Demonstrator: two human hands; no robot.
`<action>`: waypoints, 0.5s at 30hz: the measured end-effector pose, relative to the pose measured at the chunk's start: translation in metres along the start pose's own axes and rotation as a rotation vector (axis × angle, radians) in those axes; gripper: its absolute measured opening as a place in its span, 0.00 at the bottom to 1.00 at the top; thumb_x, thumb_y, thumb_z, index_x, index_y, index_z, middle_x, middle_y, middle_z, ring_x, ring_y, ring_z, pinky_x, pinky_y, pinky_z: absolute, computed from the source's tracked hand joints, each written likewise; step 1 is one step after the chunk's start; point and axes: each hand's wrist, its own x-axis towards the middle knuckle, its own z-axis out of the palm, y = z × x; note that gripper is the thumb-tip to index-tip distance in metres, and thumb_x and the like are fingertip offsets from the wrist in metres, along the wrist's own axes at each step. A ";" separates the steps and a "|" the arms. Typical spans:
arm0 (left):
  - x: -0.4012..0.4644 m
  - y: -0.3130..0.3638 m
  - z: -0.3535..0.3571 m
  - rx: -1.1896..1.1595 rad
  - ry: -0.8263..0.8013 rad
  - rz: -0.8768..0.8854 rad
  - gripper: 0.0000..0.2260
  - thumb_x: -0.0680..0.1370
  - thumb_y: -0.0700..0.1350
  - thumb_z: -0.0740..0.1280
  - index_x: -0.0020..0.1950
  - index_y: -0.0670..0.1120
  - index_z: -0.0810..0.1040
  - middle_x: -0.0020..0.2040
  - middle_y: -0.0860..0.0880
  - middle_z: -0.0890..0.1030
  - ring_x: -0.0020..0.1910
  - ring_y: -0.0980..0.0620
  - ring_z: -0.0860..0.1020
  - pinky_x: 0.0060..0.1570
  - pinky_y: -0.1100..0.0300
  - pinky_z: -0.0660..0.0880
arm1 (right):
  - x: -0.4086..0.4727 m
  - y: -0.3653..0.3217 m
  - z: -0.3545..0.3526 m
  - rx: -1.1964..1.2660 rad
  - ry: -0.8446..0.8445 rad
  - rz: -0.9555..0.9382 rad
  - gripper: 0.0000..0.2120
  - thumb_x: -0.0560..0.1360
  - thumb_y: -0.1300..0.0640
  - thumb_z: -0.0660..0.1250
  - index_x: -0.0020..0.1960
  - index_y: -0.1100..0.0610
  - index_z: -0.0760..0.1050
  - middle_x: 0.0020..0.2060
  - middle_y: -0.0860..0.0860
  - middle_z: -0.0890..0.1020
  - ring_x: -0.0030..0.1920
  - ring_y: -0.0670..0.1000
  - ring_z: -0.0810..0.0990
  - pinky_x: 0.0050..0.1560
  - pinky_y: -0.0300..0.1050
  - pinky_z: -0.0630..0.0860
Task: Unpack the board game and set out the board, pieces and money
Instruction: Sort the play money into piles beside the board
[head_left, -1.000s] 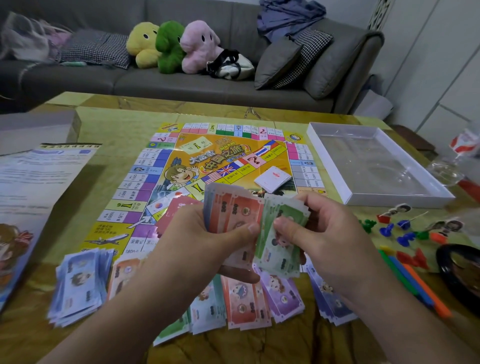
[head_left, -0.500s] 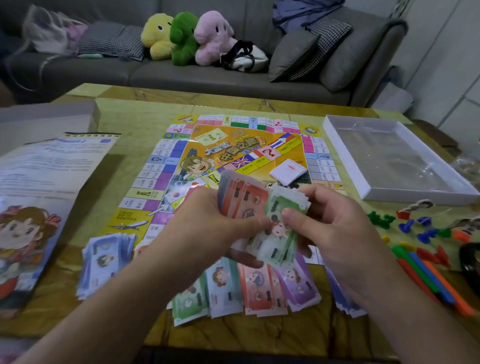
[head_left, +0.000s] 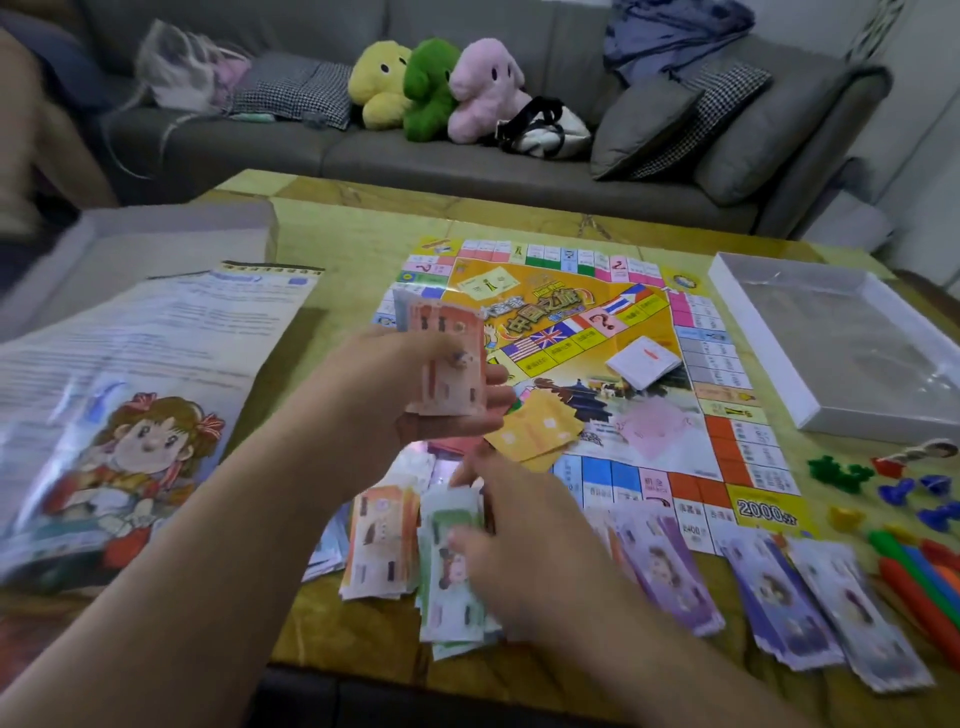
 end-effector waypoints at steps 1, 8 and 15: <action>-0.002 0.001 0.001 -0.019 -0.023 -0.003 0.11 0.85 0.35 0.60 0.65 0.32 0.73 0.50 0.31 0.85 0.48 0.33 0.86 0.44 0.41 0.85 | -0.001 -0.002 0.007 -0.189 0.022 -0.057 0.17 0.79 0.50 0.70 0.65 0.41 0.69 0.59 0.45 0.78 0.60 0.48 0.78 0.59 0.51 0.82; -0.008 -0.004 0.013 -0.080 -0.145 0.042 0.10 0.84 0.35 0.63 0.62 0.31 0.75 0.50 0.32 0.86 0.50 0.35 0.87 0.41 0.42 0.85 | -0.015 0.011 -0.028 -0.052 0.246 -0.070 0.17 0.79 0.54 0.69 0.63 0.40 0.69 0.57 0.35 0.67 0.56 0.40 0.72 0.53 0.35 0.72; -0.017 -0.031 0.045 0.109 -0.332 0.020 0.09 0.79 0.39 0.71 0.55 0.34 0.83 0.48 0.35 0.87 0.47 0.36 0.87 0.40 0.45 0.85 | -0.036 0.050 -0.106 0.764 0.278 -0.066 0.09 0.76 0.51 0.73 0.49 0.57 0.82 0.41 0.68 0.77 0.36 0.58 0.74 0.39 0.55 0.71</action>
